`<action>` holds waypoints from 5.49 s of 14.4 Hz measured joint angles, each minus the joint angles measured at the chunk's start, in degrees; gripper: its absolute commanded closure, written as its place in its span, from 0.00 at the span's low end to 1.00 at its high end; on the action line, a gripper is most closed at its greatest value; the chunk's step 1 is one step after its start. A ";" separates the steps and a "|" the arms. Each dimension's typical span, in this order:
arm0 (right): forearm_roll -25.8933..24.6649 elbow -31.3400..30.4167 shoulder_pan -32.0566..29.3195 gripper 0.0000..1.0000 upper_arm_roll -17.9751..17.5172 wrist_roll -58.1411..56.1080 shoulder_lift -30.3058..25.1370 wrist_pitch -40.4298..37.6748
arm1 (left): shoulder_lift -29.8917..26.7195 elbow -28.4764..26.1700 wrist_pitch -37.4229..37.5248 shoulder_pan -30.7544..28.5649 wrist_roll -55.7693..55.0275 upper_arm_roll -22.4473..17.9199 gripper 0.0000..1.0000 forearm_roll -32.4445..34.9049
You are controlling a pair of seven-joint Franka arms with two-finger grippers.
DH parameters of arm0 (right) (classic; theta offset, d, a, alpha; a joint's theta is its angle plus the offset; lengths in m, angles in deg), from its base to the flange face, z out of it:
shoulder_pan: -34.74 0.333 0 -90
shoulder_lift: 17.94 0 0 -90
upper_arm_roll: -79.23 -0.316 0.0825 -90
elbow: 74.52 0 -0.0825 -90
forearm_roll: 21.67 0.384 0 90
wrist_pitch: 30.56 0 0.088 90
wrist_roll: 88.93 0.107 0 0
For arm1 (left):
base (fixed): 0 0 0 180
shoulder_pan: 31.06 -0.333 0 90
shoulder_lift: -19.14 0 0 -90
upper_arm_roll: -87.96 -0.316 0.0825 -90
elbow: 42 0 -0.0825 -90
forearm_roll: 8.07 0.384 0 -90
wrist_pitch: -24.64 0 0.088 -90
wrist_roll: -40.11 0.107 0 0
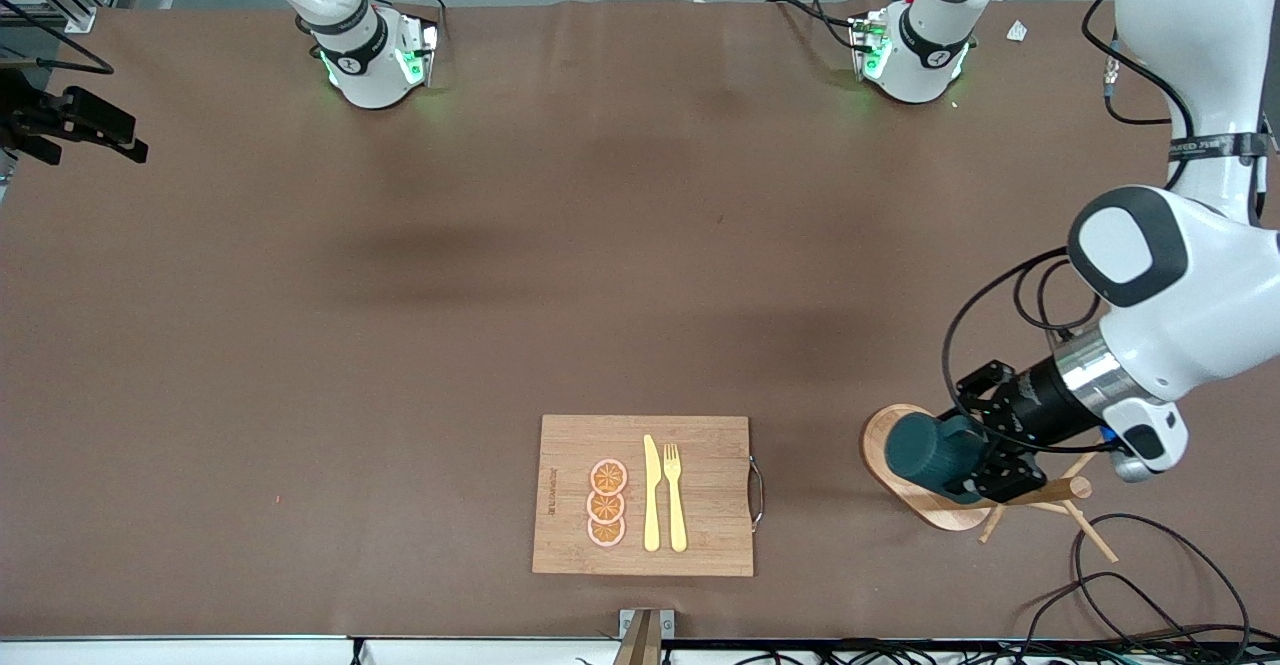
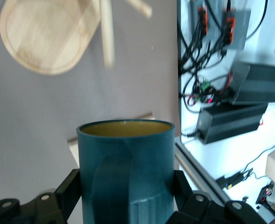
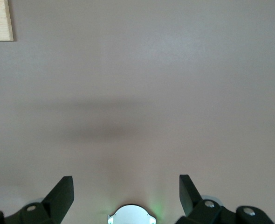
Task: Transfer cup from left to right arm and place
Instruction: 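Lift the teal mug off the stand with the left gripper, then carry the mug to mid-table with the left gripper while the right gripper approaches, then set the mug down and open the left gripper while the right gripper reaches, then grasp the mug rim with the right gripper while the left gripper withdraws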
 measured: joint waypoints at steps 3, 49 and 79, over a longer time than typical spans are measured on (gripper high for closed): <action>0.00 0.14 0.00 0.00 -0.01 0.00 0.00 0.03 | -0.49 0.03 0.07 6.23 -5.62 0.25 0.29 9.14; 5.25 1.09 10.54 0.00 -0.45 14.67 17.57 8.86 | 31.73 -8.08 26.76 59.44 -76.81 -5.12 0.00 137.90; 9.61 -8.45 41.52 0.08 -0.35 57.74 34.18 51.22 | -24.85 -23.44 48.50 54.87 -37.40 11.80 0.02 56.20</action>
